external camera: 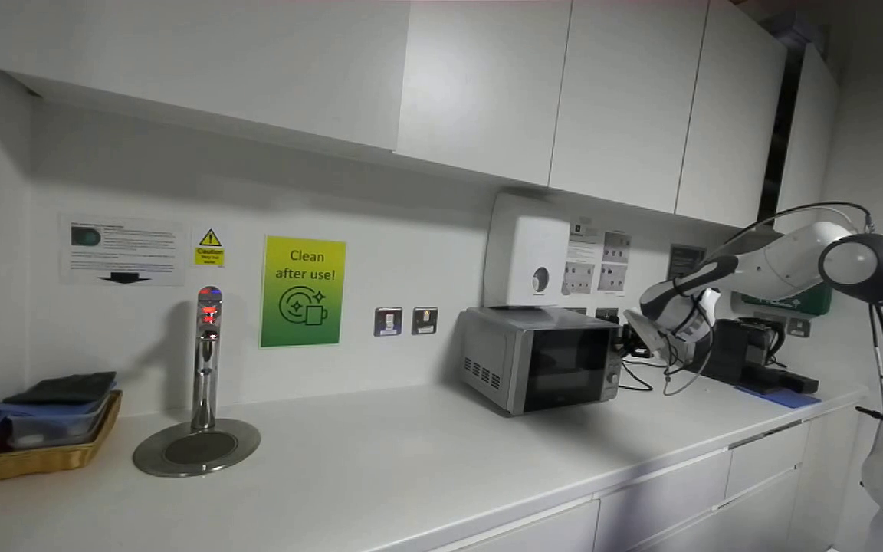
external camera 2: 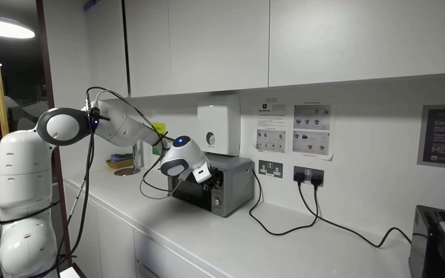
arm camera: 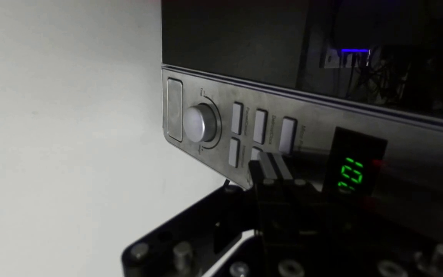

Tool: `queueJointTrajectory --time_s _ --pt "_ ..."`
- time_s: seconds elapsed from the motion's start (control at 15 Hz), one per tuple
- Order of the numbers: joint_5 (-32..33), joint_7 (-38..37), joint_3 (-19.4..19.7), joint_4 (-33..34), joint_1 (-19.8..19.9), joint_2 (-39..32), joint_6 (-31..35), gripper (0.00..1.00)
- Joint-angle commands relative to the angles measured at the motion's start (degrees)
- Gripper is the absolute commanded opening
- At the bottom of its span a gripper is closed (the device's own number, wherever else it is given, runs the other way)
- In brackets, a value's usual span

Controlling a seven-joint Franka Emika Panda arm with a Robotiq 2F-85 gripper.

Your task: Press a button on the microwave.

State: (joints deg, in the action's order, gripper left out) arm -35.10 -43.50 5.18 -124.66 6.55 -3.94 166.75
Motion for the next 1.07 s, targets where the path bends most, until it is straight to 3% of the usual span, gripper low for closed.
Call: queueJointTrajectory --time_s 0.0,1.0 --pt "-2.21 0.84 -0.64 1.76 -0.18 -1.31 2.34 0.00" --pt "-2.95 0.47 0.00 2.90 -0.24 -1.44 1.20 0.00"
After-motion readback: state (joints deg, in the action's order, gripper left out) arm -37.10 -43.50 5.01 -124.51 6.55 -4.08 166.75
